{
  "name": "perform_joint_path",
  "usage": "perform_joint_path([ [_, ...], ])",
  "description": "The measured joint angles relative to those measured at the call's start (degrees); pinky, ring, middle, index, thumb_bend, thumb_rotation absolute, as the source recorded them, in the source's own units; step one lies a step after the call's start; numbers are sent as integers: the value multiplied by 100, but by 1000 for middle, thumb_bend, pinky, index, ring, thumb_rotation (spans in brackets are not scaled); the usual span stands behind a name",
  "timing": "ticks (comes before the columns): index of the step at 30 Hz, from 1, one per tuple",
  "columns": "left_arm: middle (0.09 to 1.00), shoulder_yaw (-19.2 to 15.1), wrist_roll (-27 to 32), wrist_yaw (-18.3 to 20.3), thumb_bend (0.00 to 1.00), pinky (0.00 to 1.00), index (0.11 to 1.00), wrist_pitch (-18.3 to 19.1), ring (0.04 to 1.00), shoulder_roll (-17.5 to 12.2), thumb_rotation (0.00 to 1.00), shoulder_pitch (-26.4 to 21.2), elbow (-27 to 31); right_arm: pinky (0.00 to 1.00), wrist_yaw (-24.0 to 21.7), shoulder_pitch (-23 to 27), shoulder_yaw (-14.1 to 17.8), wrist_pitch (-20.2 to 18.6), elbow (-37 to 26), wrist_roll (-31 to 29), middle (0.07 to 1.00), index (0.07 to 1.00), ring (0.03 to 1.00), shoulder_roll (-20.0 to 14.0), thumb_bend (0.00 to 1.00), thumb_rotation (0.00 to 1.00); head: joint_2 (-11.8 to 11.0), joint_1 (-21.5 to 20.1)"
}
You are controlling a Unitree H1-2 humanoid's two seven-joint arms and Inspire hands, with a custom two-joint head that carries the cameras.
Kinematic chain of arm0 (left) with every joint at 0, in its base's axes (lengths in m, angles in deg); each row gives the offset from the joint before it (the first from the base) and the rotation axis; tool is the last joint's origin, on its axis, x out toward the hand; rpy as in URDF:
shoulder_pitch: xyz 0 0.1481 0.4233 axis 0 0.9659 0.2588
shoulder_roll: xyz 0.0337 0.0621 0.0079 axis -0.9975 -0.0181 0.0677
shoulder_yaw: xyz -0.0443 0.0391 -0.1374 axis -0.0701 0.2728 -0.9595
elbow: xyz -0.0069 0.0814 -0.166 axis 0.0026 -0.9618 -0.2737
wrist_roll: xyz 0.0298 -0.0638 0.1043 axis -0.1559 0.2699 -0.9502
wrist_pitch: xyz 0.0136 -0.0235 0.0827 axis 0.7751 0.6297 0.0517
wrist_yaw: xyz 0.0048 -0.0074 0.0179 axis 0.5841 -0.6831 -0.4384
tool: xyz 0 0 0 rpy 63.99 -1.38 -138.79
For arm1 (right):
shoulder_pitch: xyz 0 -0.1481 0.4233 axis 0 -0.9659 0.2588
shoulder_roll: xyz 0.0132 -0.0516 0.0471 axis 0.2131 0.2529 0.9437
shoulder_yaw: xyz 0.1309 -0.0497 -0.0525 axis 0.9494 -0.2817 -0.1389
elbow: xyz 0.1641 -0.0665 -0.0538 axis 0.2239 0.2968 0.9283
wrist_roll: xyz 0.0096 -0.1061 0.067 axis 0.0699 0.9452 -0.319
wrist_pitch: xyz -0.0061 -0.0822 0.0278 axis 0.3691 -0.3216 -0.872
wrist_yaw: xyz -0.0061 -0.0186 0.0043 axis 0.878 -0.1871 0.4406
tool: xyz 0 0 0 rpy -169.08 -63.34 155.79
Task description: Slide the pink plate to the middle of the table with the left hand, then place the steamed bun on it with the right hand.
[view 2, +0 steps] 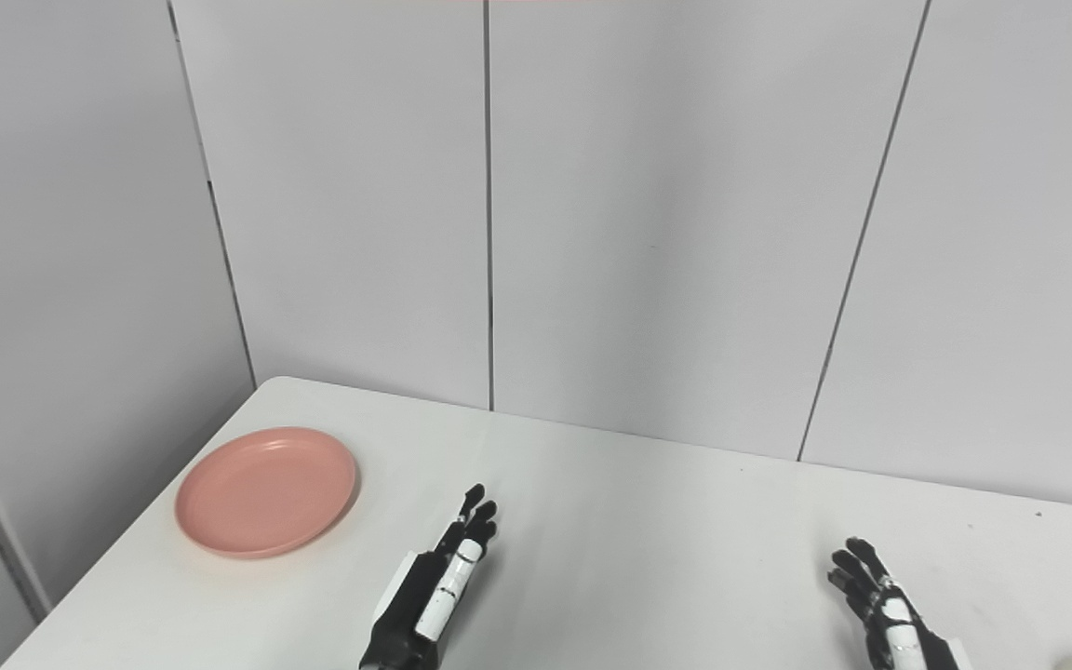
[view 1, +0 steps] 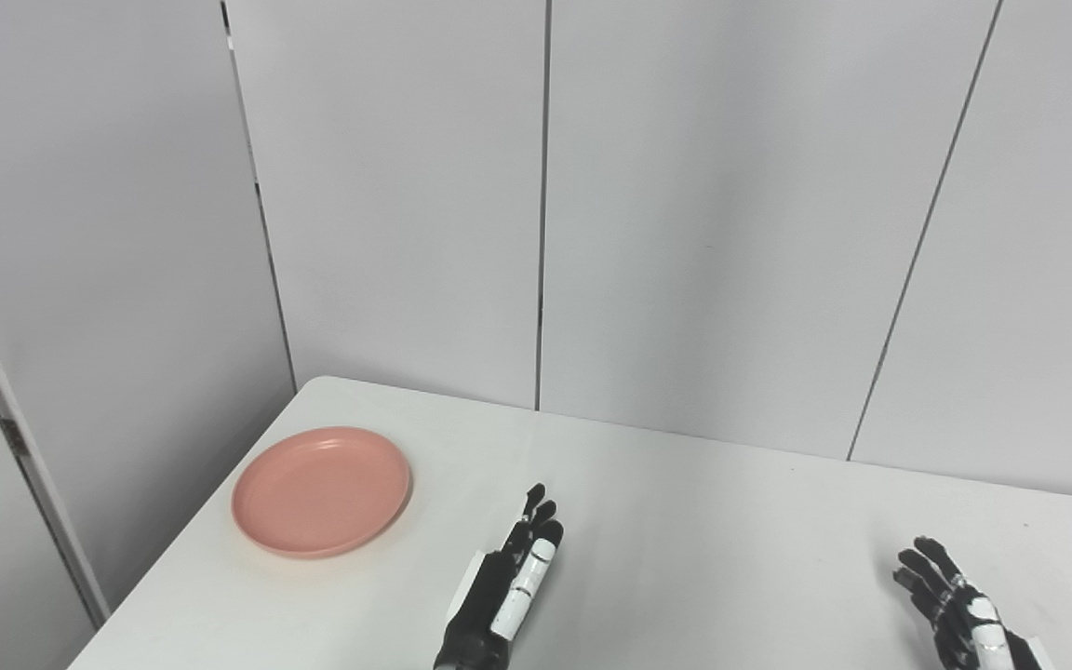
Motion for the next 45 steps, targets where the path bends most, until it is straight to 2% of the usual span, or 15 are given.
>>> perform_joint_path([
  [5,948,-91,131,17,690,991,1000,44,944,23,915,-21,555,990,10,-62,-2,-181,-122,-4,901,919,907,0,793,1000,53,18],
  [7,921,-271,209,-1,759,969,1000,77,925,16,899,-118,791,991,14,-94,-2,-242,-181,-4,899,918,905,-3,781,1000,70,26],
  [10,895,-594,358,-31,783,970,988,244,920,-52,897,-384,1169,989,14,-135,-1,-250,-215,-4,896,914,902,-5,768,1000,70,35],
  [13,864,-929,515,-82,790,937,935,330,891,-249,901,-752,1394,988,17,-144,0,-251,-219,-4,893,909,898,-4,773,1000,62,26],
  [16,883,-1236,688,-130,806,948,910,436,900,-469,908,-1048,1502,990,18,-145,-5,-251,-220,-4,895,909,901,1,770,1000,70,26],
  [23,849,-1802,740,-290,822,867,843,661,856,-1075,945,-1270,1482,988,20,-162,-11,-256,-267,-1,896,908,905,-9,769,1000,97,18],
  [29,844,-2213,765,-340,831,891,831,661,852,-1676,973,-1450,872,981,21,-185,-23,-257,-306,5,899,912,907,-13,771,1000,123,44],
  [31,824,-2352,823,-361,841,867,813,611,833,-1840,962,-1491,629,970,21,-189,-25,-257,-310,9,894,909,901,-19,776,1000,132,53],
  [34,805,-2501,816,-434,847,814,780,521,801,-1994,966,-1497,346,973,21,-191,-22,-256,-310,9,896,907,902,-23,777,997,141,70],
  [39,797,-2657,842,-455,854,795,744,165,790,-2281,943,-1518,-296,966,21,-187,-18,-257,-295,-7,885,903,894,-22,786,988,141,70],
  [44,803,-2868,1029,-464,906,764,773,6,790,-2528,922,-1559,-876,966,21,-190,-8,-256,-292,-8,891,902,895,-30,798,988,158,70],
  [45,808,-2912,1116,-462,900,787,788,-6,793,-2547,926,-1575,-962,961,21,-189,-6,-256,-288,-8,887,899,892,-30,803,985,158,70],
])
